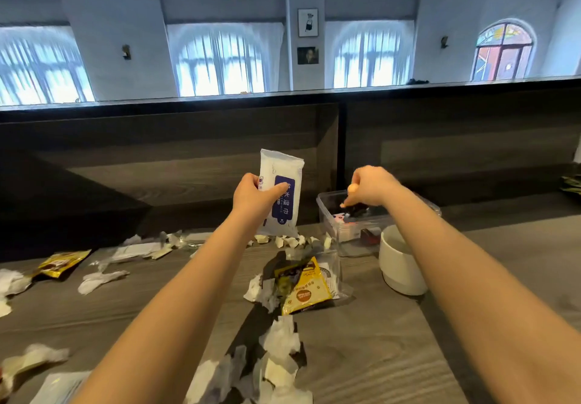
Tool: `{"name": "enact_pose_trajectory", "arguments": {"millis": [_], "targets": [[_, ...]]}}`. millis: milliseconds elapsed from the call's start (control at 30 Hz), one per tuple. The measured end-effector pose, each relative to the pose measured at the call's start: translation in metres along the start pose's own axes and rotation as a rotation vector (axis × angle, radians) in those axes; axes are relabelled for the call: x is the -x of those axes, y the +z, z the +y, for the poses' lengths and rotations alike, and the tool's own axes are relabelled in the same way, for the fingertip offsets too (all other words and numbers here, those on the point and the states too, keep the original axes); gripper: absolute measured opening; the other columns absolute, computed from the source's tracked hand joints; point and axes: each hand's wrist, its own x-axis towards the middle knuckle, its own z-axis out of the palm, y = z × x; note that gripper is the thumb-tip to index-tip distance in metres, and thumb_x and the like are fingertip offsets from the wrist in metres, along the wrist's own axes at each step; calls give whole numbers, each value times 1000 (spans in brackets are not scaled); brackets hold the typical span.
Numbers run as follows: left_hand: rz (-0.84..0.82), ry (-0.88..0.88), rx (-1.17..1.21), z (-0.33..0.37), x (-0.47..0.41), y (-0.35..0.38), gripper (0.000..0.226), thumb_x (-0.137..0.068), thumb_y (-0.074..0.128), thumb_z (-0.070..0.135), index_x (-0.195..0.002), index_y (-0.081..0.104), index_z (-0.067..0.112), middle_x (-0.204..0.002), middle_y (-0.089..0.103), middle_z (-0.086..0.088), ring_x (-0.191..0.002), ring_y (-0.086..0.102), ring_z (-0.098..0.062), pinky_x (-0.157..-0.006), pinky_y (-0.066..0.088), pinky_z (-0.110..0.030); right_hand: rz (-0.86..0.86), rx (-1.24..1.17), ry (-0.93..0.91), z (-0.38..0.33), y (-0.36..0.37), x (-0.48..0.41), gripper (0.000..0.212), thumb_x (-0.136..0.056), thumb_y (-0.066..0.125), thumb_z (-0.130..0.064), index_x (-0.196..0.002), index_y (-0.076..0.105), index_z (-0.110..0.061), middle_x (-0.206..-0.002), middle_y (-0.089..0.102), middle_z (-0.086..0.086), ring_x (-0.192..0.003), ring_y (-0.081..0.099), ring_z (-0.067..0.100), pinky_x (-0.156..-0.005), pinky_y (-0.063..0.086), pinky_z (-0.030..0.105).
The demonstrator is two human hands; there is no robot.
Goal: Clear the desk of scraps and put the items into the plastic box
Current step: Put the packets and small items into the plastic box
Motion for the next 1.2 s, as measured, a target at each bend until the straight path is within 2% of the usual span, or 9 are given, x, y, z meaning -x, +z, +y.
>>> {"name": "enact_pose_trajectory", "arguments": {"millis": [200,367,633,767,867,967,1067,1133,1200], "targets": [[-12,-18,46,-9,-10,7,41,-87,64,26,-119,43,14,-122,55,-7,-98,55,-18,-80,47,-35,-289,143,-55,-5,24,-10,34,-85,66,-22,-114,62,-6,-111,63,12,-101,61,27,-88,53,38],[-26,-35,97,-13,-8,8,34,-89,61,28,-114,42,16,-115,56,-4,-96,56,-18,-79,47,-35,-344,120,-45,1,30,-12,29,-86,63,-20,-113,65,-9,-107,64,10,-98,62,24,-89,53,37],[-10,-74,212,-4,-1,17,24,-92,55,28,-109,41,17,-107,55,-2,-79,56,-11,-63,45,-25,-182,-45,-109,10,19,-2,24,-92,57,-23,-109,66,-9,-109,65,8,-101,59,22,-89,49,35],[-6,-73,303,8,0,27,21,-94,53,27,-108,41,18,-107,56,-3,-83,60,-13,-71,51,-30,5,-417,-126,10,7,6,20,-94,55,-24,-108,65,-14,-99,67,4,-93,61,18,-82,49,30],[-9,-81,380,22,0,43,19,-94,52,28,-107,41,20,-105,56,-3,-87,61,-16,-74,53,-32,-161,-734,-112,10,-7,19,24,-95,53,-30,-113,60,-17,-94,67,1,-85,62,14,-81,48,30],[-35,-51,388,35,4,67,19,-95,51,28,-108,41,20,-108,55,-4,-87,60,-15,-73,53,-31,-222,-777,-135,11,-8,25,21,-93,56,-34,-111,56,-23,-98,63,-3,-91,61,13,-79,49,29],[-64,-3,319,40,4,88,15,-96,47,29,-106,44,18,-107,56,-4,-87,58,-14,-70,51,-28,-109,-801,-128,15,0,21,31,-89,63,-26,-117,50,-24,-101,60,-7,-97,59,13,-69,45,23],[-92,53,178,35,-1,96,18,-97,44,29,-109,49,16,-115,58,-7,-95,57,-16,-77,51,-31,-22,-812,-94,24,2,13,39,-88,65,-19,-123,49,-20,-109,58,-5,-100,57,13,-76,46,26],[-139,118,-42,25,-7,95,28,-96,46,28,-119,53,14,-123,59,-8,-98,56,-14,-78,48,-27,57,-779,-32,37,1,3,35,-88,64,-15,-120,51,-16,-111,59,1,-99,57,15,-79,47,31]]}}
